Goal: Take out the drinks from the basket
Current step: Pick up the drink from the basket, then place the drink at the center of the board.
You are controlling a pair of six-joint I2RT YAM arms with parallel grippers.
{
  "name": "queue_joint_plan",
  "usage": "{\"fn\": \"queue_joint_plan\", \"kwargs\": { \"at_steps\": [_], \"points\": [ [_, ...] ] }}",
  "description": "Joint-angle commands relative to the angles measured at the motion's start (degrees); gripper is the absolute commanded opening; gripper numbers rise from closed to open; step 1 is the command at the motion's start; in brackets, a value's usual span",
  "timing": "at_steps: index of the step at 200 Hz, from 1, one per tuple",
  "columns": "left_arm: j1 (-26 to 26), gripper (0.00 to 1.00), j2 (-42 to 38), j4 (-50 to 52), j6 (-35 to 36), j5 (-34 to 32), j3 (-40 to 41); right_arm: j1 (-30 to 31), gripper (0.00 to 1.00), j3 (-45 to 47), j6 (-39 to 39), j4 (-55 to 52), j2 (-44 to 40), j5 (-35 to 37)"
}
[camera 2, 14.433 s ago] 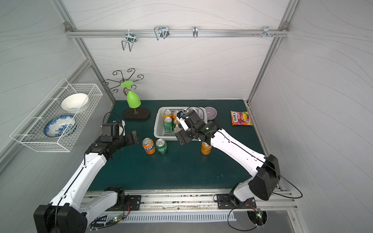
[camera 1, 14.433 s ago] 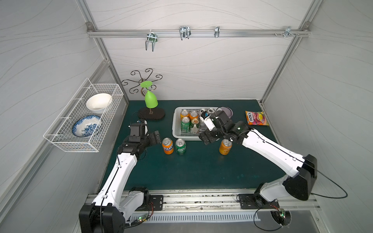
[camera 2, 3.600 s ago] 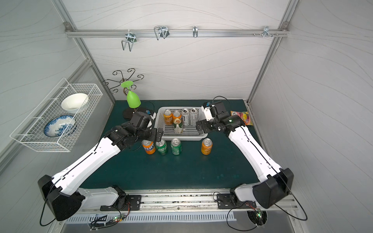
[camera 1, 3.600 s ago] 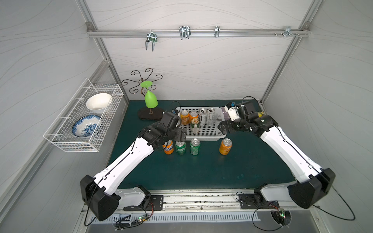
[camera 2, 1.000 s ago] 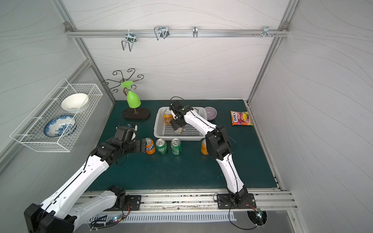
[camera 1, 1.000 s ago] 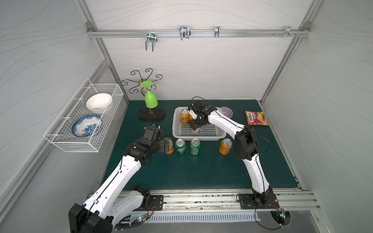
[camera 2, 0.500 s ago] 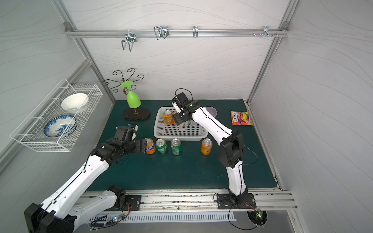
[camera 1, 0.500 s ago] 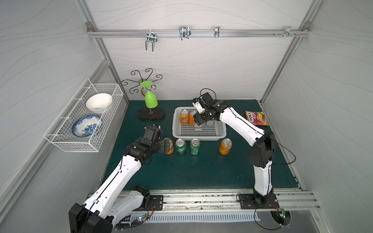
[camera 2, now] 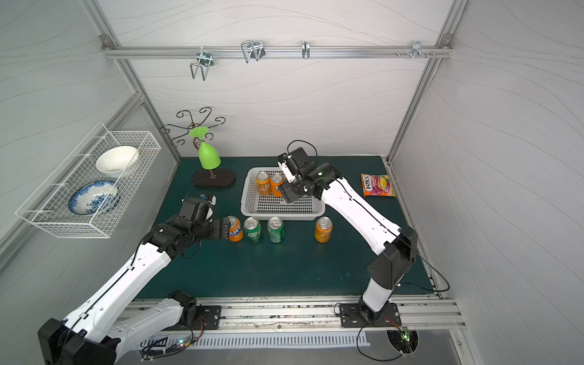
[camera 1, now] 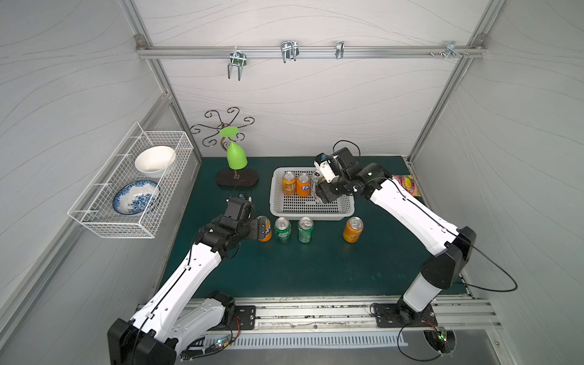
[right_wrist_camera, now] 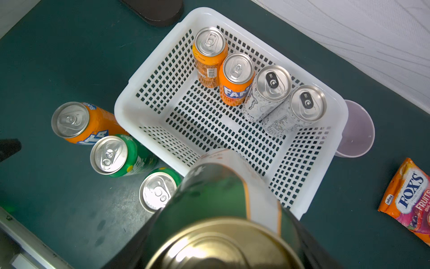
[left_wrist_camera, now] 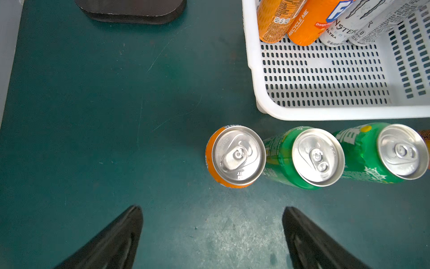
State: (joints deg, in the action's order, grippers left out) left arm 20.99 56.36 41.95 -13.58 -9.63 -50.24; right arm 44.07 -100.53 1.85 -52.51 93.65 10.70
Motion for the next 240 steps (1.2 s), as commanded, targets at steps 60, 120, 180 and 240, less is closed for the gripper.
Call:
{"fn": "queue_joint_plan", "kwargs": {
  "at_steps": [60,120,180,240],
  "points": [
    [-0.3,0.98,0.0,-2.2,0.9,0.3,-0.7,4.5,0.62,7.1,3.7,-0.7,-12.9,4.7],
    [-0.3,0.98,-0.1,-2.3,1.0,0.3,-0.6,5.8,0.61,18.5,7.3,2.1,-19.8,5.5],
    [-0.3,0.98,0.1,-2.2,1.0,0.3,-0.6,6.5,0.61,25.7,9.1,6.9,-20.2,5.9],
    [-0.3,0.98,0.4,-2.4,1.1,0.5,-0.7,7.0,0.6,31.4,10.1,14.3,-17.1,6.6]
  ]
}}
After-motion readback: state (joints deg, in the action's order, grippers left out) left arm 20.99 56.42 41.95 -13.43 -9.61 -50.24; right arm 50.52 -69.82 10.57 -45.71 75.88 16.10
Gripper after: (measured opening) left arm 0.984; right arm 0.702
